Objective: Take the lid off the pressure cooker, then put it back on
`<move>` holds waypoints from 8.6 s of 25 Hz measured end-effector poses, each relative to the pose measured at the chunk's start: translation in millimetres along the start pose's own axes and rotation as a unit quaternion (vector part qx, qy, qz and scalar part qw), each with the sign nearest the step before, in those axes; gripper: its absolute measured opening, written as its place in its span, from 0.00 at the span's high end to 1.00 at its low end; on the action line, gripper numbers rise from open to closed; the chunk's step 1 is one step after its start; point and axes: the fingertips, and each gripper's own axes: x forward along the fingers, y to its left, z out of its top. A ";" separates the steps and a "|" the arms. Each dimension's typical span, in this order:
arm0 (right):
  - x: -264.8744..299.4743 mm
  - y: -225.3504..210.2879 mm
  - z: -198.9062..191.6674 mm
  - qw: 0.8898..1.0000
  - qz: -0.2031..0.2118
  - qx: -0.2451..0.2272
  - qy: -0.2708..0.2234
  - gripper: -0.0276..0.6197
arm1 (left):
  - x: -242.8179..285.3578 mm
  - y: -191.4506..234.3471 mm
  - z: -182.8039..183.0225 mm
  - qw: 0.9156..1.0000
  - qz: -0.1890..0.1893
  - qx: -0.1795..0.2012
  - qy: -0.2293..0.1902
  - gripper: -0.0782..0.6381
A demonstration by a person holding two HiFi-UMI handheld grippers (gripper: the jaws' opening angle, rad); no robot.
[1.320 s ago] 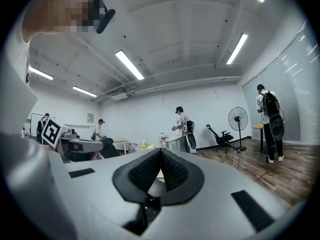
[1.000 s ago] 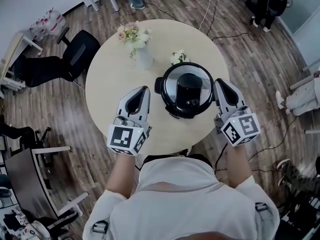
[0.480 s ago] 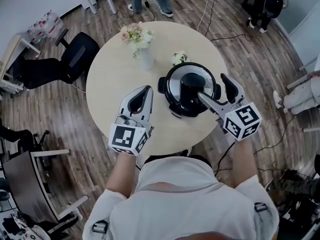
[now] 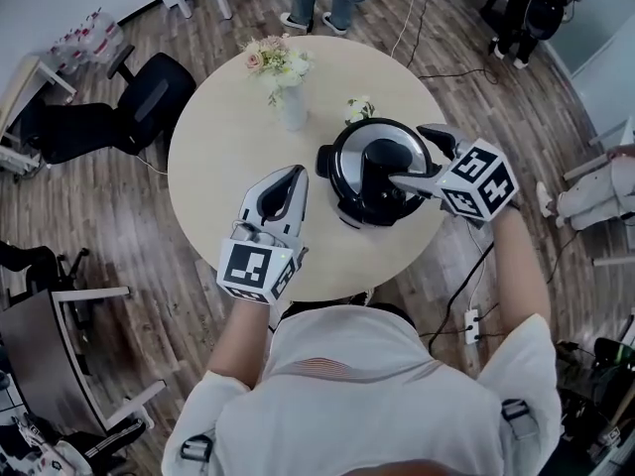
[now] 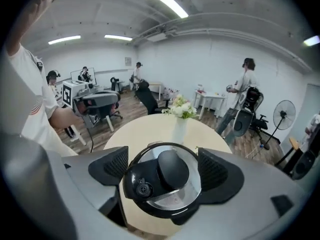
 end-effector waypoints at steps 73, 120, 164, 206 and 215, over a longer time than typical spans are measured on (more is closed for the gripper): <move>100.0 -32.1 -59.3 0.927 -0.031 0.195 0.318 0.53 | -22.3 3.3 -14.8 0.998 -0.050 -0.034 -0.009 0.88; 70.5 -29.0 -32.1 0.954 0.006 0.088 0.288 0.53 | -27.6 30.4 -19.7 0.999 -0.022 -0.038 -0.004 0.88; 401.5 216.9 3.3 0.894 0.179 -0.187 0.366 0.53 | -263.3 180.6 -53.5 0.954 0.295 -0.048 0.035 0.88; 95.1 152.6 182.0 0.932 0.007 0.026 -0.360 0.68 | -201.5 176.8 -25.2 0.972 0.234 -0.023 0.015 0.88; 74.3 151.9 179.6 0.928 -0.014 0.023 -0.372 0.95 | -192.3 169.5 -23.9 0.974 0.227 -0.022 0.014 0.88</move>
